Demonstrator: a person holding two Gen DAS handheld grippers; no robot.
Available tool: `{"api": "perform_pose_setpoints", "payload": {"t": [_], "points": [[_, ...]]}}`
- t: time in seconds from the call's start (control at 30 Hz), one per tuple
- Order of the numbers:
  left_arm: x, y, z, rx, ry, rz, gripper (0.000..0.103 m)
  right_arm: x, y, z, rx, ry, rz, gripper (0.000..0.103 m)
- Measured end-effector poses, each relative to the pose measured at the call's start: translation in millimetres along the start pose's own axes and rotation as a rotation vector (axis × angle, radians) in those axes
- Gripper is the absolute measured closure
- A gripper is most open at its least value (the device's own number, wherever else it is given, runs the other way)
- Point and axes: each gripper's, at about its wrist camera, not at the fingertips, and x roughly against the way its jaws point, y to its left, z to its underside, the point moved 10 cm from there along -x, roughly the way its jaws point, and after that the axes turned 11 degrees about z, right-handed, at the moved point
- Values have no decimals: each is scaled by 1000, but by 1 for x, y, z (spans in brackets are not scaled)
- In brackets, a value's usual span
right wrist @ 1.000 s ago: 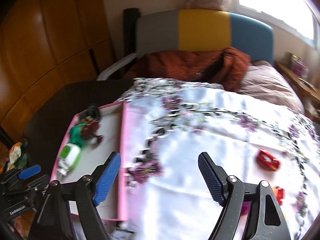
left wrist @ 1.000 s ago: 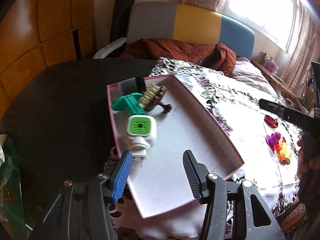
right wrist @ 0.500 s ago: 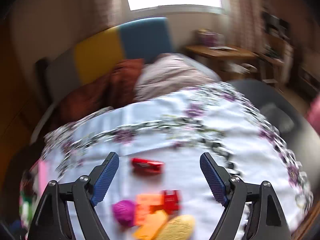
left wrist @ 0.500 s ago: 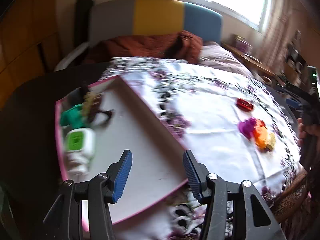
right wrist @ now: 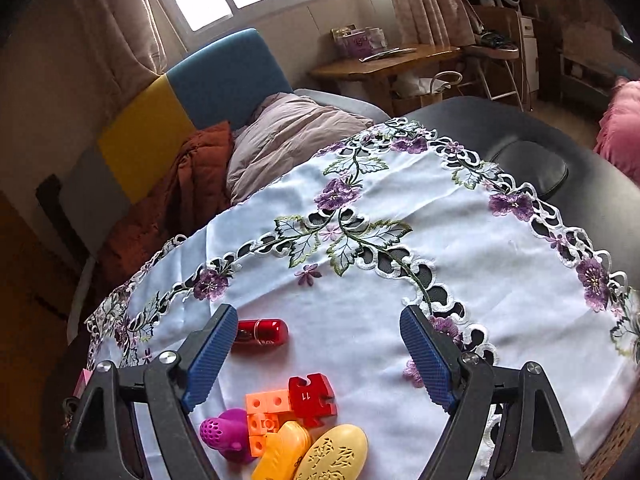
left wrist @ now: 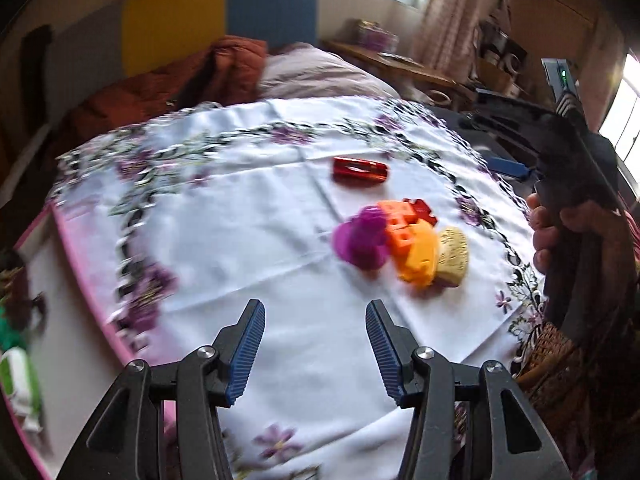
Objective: Organize rigid objects
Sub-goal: 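Move both grippers back over the remaining toys on the cloth, then grasp the magenta ball with the left gripper while the right grasps the orange cubes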
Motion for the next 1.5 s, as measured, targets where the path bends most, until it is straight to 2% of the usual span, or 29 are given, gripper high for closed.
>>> {"api": "perform_pose_setpoints", "payload": {"t": [0.2, 0.4, 0.67, 0.73, 0.9, 1.07, 1.33, 1.4, 1.5], "points": [[-37, -17, -17, -24, 46, 20, 50, -8, -5, 4, -30, 47, -9, 19], [-65, -24, -36, -52, 63, 24, 50, -10, -1, 6, -26, 58, -23, 18], [-104, -16, -55, -37, 84, 13, 50, -13, 5, 8, -7, 75, -36, 19], [-113, -9, -50, 3, 110, 41, 70, -14, 7, 10, 1, 78, -40, 18], [-92, 4, -37, 52, 77, 71, 70, -16, 26, 19, 69, 113, -98, 24], [-65, 16, -11, 60, 65, 41, 70, -22, 58, 45, 204, 206, -168, 39], [-33, 18, 28, 36, 59, 14, 70, -40, 78, 97, 415, 351, -122, 40], [-25, 19, 33, 53, 51, 20, 70, -42, 80, 99, 459, 332, -90, 40], [-16, 22, 34, 67, 33, 23, 70, -45, 90, 109, 483, 371, -135, 40]]}}
